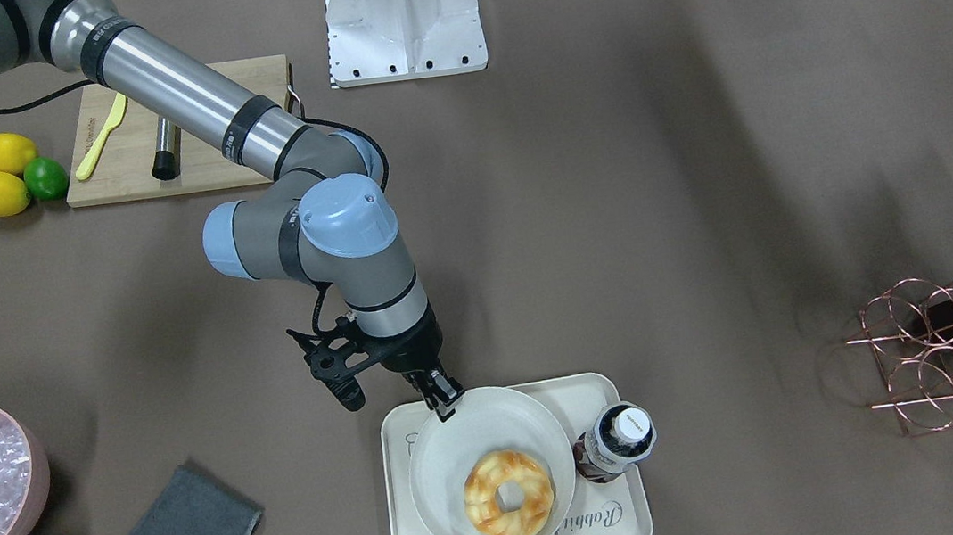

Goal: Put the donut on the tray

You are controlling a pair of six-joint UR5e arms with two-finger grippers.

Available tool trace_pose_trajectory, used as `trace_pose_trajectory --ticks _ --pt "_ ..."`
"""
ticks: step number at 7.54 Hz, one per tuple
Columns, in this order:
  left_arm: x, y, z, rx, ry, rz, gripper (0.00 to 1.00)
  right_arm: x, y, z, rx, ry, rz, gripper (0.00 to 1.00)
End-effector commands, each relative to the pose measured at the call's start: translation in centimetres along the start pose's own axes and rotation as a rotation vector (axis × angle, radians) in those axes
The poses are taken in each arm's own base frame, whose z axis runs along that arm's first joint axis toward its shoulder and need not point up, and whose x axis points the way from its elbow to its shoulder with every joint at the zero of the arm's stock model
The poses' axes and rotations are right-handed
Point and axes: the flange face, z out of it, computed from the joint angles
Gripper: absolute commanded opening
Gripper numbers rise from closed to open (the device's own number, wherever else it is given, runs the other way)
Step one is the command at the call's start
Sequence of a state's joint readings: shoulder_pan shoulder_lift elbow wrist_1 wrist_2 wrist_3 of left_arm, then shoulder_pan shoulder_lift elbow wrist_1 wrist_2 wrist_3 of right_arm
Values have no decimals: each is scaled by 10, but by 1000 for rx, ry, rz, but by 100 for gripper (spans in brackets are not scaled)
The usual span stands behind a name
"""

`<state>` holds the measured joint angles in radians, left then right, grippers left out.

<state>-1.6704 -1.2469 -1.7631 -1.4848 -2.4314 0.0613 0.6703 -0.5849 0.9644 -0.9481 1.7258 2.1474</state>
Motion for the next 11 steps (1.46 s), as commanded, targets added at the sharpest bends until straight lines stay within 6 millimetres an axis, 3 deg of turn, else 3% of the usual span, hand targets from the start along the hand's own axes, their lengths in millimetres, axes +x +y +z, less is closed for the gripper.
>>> trace_pose_trajectory --ticks 1,2,4,7,8,9,11 --pt "0 0 0 1 0 1 98 -6 -7 -8 -9 -10 1 98" --pt "1 0 -1 2 0 2 98 -8 -19 -17 -46 4 -12 99" --pt "2 0 -1 4 0 5 98 30 -53 -42 -85 53 -96 99" --pt "-1 4 1 -2 2 -2 98 88 -106 -105 -106 174 -253 99" --pt "-2 5 2 -4 2 -5 98 113 -141 -136 -123 210 -316 99" --pt "-3 5 3 -6 2 -7 98 151 -177 -164 -127 241 -396 99" --pt "-4 5 4 -8 1 -9 98 231 -266 -199 -152 295 -560 99"
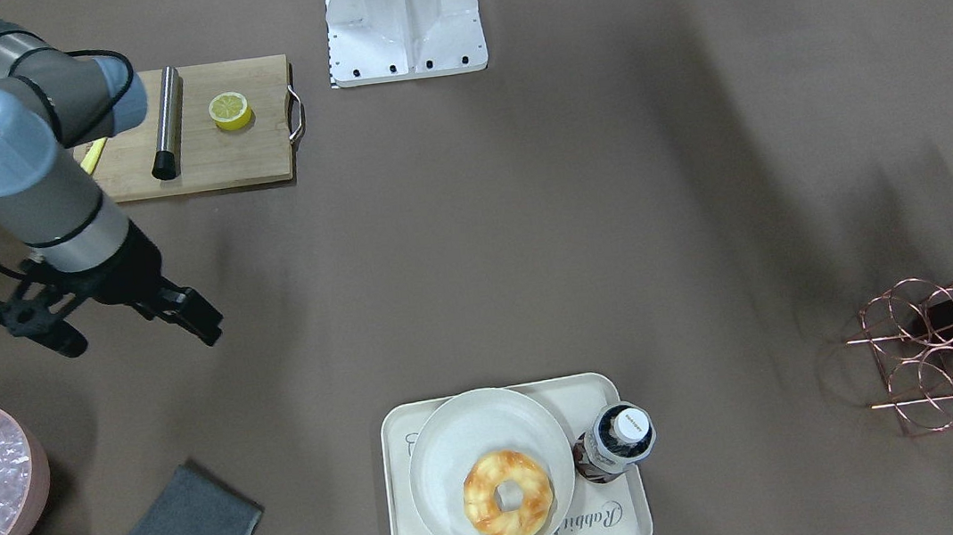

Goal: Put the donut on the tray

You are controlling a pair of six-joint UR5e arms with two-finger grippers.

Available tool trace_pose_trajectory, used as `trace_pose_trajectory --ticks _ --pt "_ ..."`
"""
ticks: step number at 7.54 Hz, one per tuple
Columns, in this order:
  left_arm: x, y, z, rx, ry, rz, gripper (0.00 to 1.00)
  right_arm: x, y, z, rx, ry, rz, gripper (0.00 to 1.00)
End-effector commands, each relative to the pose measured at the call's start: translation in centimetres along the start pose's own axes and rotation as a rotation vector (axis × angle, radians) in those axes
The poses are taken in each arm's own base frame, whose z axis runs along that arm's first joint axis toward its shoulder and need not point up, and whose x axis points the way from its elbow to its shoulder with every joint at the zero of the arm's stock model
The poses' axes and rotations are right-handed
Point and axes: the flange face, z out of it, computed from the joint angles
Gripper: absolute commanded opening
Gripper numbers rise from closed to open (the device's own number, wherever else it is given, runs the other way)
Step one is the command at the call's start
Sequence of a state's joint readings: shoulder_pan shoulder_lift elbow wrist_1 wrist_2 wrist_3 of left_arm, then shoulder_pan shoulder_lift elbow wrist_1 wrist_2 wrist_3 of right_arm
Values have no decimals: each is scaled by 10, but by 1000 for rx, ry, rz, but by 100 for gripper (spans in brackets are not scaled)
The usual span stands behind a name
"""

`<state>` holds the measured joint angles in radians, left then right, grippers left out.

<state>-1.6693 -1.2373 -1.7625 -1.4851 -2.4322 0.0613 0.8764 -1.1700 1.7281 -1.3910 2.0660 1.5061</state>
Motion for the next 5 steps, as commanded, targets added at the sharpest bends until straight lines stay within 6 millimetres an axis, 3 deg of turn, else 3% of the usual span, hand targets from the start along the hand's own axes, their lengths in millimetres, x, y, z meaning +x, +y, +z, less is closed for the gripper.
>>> trace_pose_trajectory --ticks 1,3,5 --pt "-1 0 2 -4 1 -2 98 159 -70 -37 -33 71 -200 99" --pt "0 0 1 -3 0 -1 98 273 -119 -60 -68 98 -385 99" --pt "0 -1 1 -2 0 0 98 365 -158 -73 -77 123 -498 99"
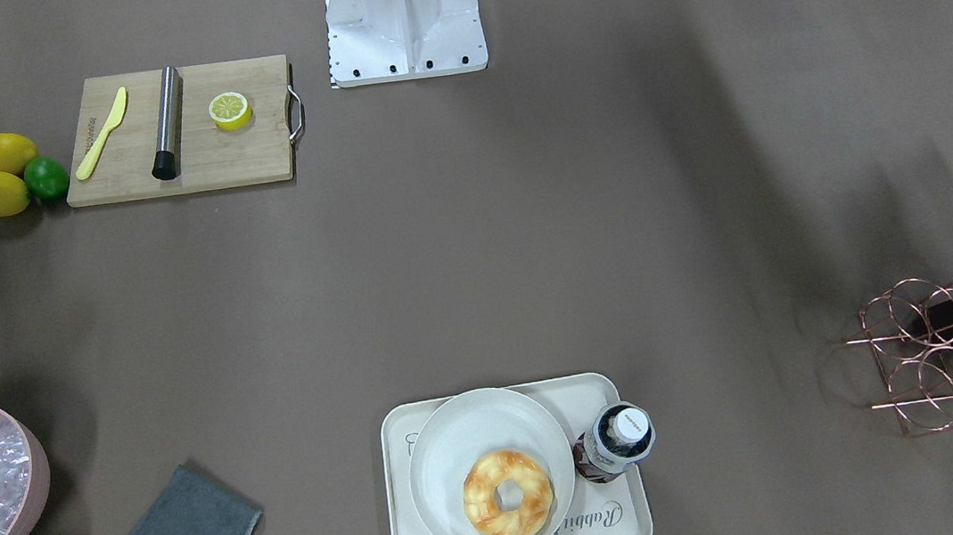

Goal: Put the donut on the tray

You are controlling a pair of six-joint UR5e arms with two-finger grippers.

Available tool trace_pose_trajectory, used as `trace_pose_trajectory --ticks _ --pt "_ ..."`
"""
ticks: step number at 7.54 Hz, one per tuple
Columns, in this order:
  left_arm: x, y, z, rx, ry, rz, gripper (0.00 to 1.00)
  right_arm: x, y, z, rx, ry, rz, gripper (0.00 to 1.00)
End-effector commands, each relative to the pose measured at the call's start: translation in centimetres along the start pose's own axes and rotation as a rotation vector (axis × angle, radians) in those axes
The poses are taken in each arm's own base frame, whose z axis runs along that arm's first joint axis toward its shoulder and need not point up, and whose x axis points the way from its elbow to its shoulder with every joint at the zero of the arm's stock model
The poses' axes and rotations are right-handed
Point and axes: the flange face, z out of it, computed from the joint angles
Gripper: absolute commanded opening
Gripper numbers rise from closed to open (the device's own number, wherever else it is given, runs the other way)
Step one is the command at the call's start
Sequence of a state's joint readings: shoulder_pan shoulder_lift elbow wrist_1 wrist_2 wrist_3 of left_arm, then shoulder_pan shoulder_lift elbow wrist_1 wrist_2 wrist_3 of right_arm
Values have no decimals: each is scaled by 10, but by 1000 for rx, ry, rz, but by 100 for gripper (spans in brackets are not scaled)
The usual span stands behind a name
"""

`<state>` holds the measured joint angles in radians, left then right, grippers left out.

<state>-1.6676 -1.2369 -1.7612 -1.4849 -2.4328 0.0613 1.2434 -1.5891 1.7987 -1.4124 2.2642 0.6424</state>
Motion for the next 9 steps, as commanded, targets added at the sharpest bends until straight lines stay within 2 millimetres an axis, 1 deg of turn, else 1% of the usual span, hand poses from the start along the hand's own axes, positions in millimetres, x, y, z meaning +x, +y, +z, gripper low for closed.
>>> trace_pose_trajectory --ticks 1,2,3,4,6,9 --pt "0 -3 0 0 0 -1 98 127 3 -5 -15 16 -136 99" --pt "1 -5 -1 1 -2 0 98 161 0 -6 -18 22 -170 99" --pt "1 -6 0 0 -2 1 98 179 1 -11 -32 28 -195 99" --pt "2 -7 -2 5 -2 5 98 191 3 -16 -41 32 -210 99" --pt "7 -15 -7 14 -2 14 98 206 5 -25 -25 34 -192 99" --pt "7 -15 -7 15 -2 14 98 210 7 -25 -26 36 -188 99"
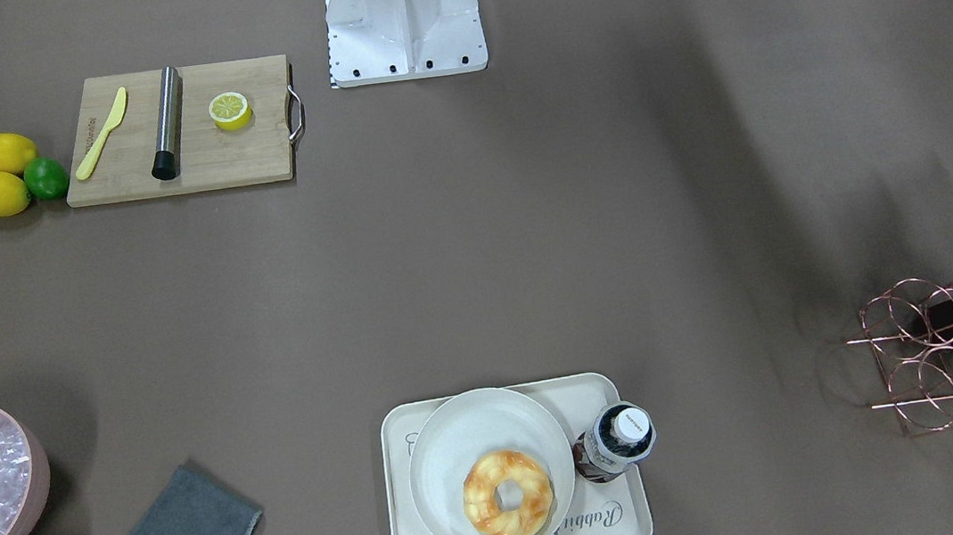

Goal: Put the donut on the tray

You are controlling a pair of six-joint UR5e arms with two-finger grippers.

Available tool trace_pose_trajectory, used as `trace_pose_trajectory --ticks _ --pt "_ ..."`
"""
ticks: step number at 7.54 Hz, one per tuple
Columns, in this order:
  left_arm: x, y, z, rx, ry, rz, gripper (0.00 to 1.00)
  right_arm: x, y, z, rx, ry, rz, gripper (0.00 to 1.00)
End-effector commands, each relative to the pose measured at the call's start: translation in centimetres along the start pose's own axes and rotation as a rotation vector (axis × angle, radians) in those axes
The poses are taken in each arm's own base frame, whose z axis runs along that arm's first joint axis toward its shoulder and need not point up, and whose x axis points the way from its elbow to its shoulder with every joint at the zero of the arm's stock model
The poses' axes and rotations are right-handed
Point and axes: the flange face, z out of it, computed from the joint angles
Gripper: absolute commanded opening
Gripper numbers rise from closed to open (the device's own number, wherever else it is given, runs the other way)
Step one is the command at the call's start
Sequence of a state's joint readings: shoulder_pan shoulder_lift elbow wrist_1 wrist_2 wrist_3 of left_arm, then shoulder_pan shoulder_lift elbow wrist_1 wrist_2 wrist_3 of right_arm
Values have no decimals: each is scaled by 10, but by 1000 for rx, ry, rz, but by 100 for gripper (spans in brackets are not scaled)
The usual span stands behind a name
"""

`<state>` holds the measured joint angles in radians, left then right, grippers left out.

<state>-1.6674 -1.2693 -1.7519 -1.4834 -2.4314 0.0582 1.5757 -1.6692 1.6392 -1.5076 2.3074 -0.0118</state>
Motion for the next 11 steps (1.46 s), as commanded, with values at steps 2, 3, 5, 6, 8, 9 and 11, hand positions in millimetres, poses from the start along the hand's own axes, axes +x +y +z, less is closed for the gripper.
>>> trace_pose_trajectory --ticks 2,3,5,6,8,9,11 --pt "3 -3 -2 3 0 0 98 3 3 1 -5 5 -28 99" --pt "3 -3 -2 3 0 0 98 4 3 -2 -4 5 -22 99" --pt "1 -4 0 0 -2 2 98 3 3 -6 0 2 -19 99" --pt "3 -5 4 -10 -4 8 98 1 3 -8 4 2 -23 99" --pt "13 -12 8 -24 -9 31 98 -4 0 -14 1 2 -21 99" --pt "13 -12 7 -23 -9 32 98 -5 0 -15 1 2 -20 99" --pt "14 -12 8 -24 -9 30 98 -4 2 -13 -2 1 -17 99"
